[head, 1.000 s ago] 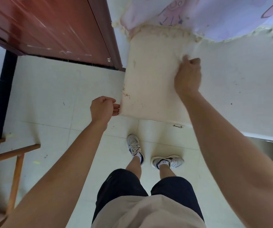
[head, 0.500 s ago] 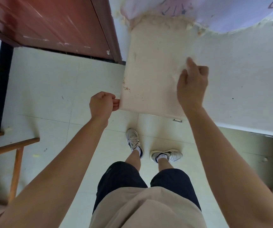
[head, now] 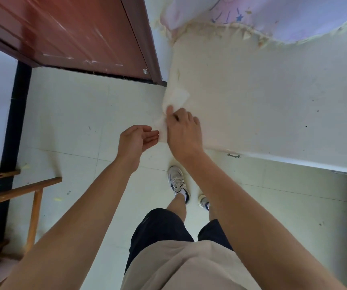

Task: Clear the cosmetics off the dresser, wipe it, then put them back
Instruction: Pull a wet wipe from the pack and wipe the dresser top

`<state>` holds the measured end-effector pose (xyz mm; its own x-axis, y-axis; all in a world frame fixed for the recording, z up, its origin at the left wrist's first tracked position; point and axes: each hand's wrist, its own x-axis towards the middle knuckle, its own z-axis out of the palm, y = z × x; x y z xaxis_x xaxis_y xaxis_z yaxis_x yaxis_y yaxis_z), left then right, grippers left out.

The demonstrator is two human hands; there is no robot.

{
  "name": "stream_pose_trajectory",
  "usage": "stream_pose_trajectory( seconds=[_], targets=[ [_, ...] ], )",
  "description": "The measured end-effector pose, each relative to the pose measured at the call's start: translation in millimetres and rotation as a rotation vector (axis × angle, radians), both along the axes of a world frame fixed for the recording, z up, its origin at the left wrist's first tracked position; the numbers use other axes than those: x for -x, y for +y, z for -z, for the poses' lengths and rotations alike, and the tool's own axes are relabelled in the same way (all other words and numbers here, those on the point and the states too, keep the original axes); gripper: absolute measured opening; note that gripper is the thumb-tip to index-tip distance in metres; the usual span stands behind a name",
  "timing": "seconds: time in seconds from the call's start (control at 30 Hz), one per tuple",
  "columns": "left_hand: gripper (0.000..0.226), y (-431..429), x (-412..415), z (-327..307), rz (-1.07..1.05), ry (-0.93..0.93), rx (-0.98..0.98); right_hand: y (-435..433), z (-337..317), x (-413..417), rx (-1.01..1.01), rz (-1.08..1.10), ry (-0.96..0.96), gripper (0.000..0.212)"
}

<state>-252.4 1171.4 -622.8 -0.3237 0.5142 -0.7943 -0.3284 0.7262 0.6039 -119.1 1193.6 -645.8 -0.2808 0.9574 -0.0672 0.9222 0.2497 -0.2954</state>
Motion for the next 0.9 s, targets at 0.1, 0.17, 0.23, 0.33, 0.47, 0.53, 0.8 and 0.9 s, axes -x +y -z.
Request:
stream_pose_trajectory(
  seconds=[0.1, 0.17, 0.23, 0.33, 0.47, 0.53, 0.8, 0.9],
  targets=[
    [0.032, -3.7, 0.3, 0.4, -0.019, 0.022, -0.008, 35.0, -9.5, 21.5, 0.081, -0.082, 0.153, 0.034],
    [0.032, -3.2, 2.5, 2.7, 0.013, 0.105, -0.013, 57.2, -14.9, 9.0, 0.024, -0.024, 0.274, 0.031],
    [0.033, 1.4, 6.6, 5.6, 0.072, 0.223, -0.030, 74.2, -17.8, -23.2, -0.013, 0.135, 0.377, 0.033],
    [0.032, 8.5, 12.2, 8.4, 0.113, 0.273, -0.037, 82.2, -9.0, -83.8, -0.031, 0.390, 0.260, 0.039],
    [0.032, 13.8, 18.1, 14.0, 0.139, 0.337, 0.006, 72.0, -2.4, -80.4, 0.017, 0.356, -0.045, 0.053],
    [0.041, 16.9, 19.5, 14.1, 0.131, 0.384, 0.035, 60.1, -1.8, -41.9, 0.021, 0.108, -0.091, 0.061],
    [0.042, 40.3, 19.6, 1.4, 0.120, 0.494, -0.024, -11.3, 0.2, -14.4, 0.003, -0.158, 0.328, 0.054],
    [0.040, 51.4, 2.0, 0.3, 0.265, 0.486, -0.139, -3.6, -14.8, -101.7, -0.087, 0.271, 0.405, 0.054]
  ],
)
